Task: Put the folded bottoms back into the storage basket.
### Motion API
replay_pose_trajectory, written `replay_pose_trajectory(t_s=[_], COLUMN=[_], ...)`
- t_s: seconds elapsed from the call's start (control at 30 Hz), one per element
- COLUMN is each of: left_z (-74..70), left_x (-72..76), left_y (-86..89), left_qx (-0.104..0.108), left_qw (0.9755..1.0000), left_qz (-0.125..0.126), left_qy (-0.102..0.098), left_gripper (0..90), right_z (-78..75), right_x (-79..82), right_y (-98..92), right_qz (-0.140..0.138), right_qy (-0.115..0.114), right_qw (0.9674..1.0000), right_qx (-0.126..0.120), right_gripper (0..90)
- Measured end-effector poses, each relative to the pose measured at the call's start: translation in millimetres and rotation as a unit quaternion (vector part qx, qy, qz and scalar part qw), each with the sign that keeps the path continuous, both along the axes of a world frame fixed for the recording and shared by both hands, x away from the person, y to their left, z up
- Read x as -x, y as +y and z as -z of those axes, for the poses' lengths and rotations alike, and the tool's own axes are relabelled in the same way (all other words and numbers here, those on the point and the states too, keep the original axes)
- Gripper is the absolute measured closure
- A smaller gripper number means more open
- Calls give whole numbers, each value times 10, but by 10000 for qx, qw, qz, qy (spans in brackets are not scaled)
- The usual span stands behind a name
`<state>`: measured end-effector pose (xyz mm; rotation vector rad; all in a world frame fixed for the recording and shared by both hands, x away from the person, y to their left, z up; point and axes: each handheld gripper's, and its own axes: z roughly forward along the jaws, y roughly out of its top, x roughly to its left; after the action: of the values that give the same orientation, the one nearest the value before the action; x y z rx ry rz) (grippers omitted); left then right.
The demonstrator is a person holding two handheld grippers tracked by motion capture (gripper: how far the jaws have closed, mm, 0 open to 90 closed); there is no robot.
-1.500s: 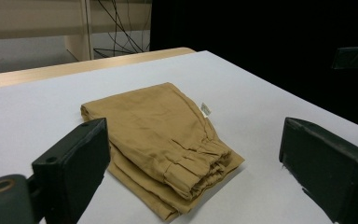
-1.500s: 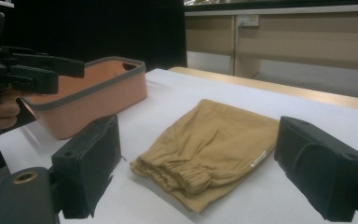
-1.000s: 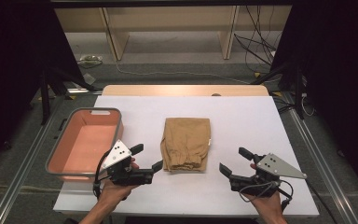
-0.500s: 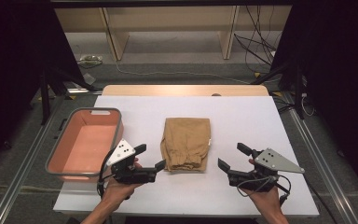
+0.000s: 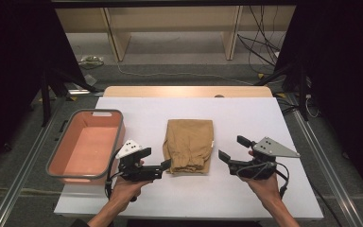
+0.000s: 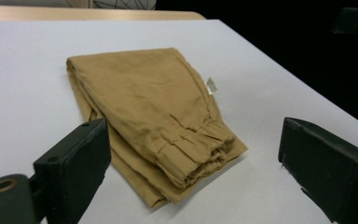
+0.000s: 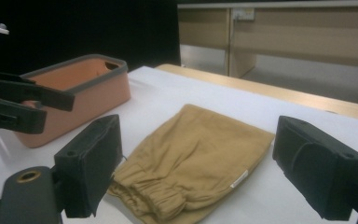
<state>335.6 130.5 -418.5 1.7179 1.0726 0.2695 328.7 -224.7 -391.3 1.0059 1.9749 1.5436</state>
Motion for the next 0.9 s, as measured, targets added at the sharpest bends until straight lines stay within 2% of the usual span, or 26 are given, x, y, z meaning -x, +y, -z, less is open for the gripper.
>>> replay_pose_trajectory(t_s=[0.03,0.17,0.27,0.33,0.37,0.53,0.57,0.7,0.77,0.8,0.87,0.9], left_z=[0,45,90,102,131,150,160,204,211,230,253,253], left_x=[0,-62,-111,-125,-162,-201,-219,-260,-270,-296,-321,-321], left_y=[0,-10,-23,-28,-44,-67,-88,-117,-124,-138,-148,-148], left_qx=[0,-14,-15,-23,-37,-43,-72,-78,-61,-101,-147,-147], left_qw=[10000,9992,9975,9970,9954,9944,9935,9905,9899,9886,9876,9876], left_qz=[0,-145,-253,-276,-334,-367,-407,-448,-455,-480,-502,-502], left_qy=[0,383,667,727,894,989,1060,1296,1340,1422,1482,1482], left_gripper=[92,94,99,99,101,101,101,102,102,102,105,106], right_z=[14,51,75,86,94,136,164,209,219,225,234,238], right_x=[-42,-162,-261,-315,-352,-478,-538,-648,-686,-713,-758,-778], right_y=[8,38,49,49,45,20,19,37,57,72,93,101], right_qz=[5,-28,-39,-10,6,-71,-21,-19,-23,-20,-20,-16], right_qy=[20,87,176,229,258,422,474,622,685,737,779,800], right_qw=[10000,9999,9998,9997,9996,9990,9986,9976,9969,9964,9958,9955], right_qx=[36,134,118,113,118,157,241,312,374,416,485,517], right_gripper=[165,165,162,161,159,159,158,157,157,157,157,157])
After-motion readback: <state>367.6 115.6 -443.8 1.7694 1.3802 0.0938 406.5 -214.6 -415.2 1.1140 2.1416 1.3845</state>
